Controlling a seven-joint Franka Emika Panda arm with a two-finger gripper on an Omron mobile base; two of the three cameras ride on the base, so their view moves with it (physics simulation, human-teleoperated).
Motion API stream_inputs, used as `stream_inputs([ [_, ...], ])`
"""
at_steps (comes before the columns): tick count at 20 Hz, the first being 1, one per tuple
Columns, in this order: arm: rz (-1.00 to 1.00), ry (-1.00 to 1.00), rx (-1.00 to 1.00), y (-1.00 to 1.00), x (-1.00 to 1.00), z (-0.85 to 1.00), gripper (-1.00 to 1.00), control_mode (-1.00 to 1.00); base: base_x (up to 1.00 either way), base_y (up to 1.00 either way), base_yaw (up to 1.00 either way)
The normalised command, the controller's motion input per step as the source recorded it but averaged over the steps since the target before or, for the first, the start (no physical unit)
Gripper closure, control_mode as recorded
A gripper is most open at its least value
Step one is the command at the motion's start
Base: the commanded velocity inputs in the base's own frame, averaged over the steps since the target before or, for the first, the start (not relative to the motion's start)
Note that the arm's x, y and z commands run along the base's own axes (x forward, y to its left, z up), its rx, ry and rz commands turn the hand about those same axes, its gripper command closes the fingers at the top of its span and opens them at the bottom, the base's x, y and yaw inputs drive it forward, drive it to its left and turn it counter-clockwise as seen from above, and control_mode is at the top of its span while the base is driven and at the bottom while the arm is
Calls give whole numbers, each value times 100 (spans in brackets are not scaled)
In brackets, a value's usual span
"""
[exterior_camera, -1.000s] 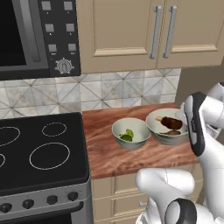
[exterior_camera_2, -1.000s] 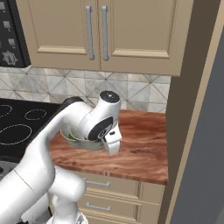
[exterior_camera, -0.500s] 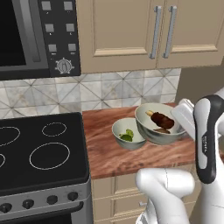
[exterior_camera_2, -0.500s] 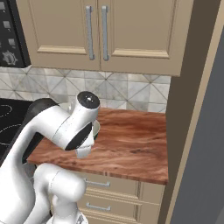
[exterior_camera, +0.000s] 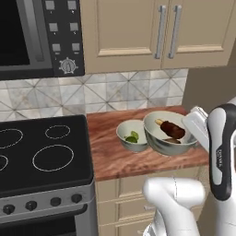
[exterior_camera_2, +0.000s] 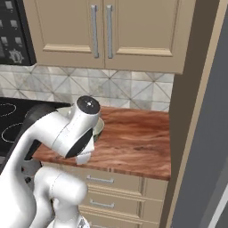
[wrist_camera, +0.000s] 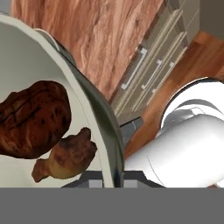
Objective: Place the bowl with the lime and broccoli on the top shelf of the fridge. Place the bowl with the chicken drumstick and steak on the second highest shelf of the fridge.
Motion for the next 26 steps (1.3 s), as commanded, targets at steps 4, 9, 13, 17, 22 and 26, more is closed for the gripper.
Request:
stream_inputs([
  [4, 0, 0, 0, 0, 0, 0, 100, 100, -70, 0, 1],
  [9, 0, 0, 0, 0, 0, 0, 100, 100, -94, 0, 0],
  [13, 0, 0, 0, 0, 0, 0, 100, 100, -100, -28, 0],
  [17, 0, 0, 0, 0, 0, 0, 100, 100, -100, -83, 0],
  [22, 0, 0, 0, 0, 0, 0, 100, 100, -91, -100, 0],
  [26, 0, 0, 0, 0, 0, 0, 100, 100, -90, -100, 0],
])
